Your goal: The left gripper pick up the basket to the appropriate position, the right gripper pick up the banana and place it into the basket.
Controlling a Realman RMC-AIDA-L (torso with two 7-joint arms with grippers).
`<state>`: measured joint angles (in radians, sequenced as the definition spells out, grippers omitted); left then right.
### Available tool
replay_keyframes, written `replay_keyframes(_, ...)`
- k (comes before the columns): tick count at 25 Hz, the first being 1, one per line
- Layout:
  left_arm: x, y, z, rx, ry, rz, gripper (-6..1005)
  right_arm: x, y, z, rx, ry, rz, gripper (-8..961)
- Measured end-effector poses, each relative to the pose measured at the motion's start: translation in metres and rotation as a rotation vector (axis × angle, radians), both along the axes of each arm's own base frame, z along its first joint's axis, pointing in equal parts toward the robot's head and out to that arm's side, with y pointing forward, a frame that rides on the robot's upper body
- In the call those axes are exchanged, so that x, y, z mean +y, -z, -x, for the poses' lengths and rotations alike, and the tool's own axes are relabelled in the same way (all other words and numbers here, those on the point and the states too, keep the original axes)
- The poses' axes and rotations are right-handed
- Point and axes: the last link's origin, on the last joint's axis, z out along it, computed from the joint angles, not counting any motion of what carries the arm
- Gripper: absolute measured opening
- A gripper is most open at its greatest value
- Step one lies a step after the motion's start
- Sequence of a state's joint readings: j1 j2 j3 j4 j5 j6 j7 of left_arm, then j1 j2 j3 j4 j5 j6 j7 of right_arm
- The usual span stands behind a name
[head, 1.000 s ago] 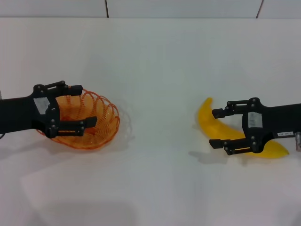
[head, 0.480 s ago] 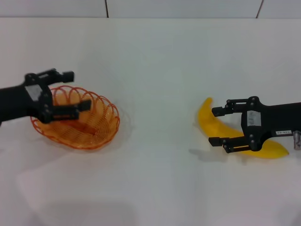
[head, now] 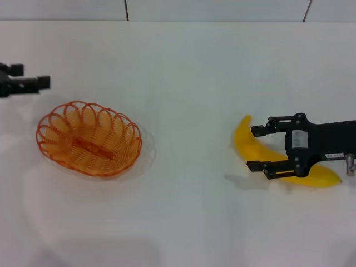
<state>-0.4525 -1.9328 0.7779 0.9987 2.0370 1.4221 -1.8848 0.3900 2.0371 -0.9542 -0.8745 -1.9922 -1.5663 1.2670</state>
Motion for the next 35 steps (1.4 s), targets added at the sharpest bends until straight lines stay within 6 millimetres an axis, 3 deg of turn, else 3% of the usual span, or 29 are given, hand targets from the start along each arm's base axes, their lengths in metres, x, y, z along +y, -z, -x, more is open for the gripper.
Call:
replay_keyframes(5,0.012,-0.01,0.003,-0.005,-0.117,0.051,910,0.001,0.002,0.001,-0.002,-0.001,0.006,763)
replay_keyframes(14,0.015,0.015,0.005,0.085,-0.169,0.15,907,0.002,0.006,0.004,-0.006,-0.01,0.025,765)
replay_keyframes(35,0.016,0.046,0.01,0.22,-0.228,0.202,899,0.005,0.015,0.003,-0.041,-0.009,0.03,765)
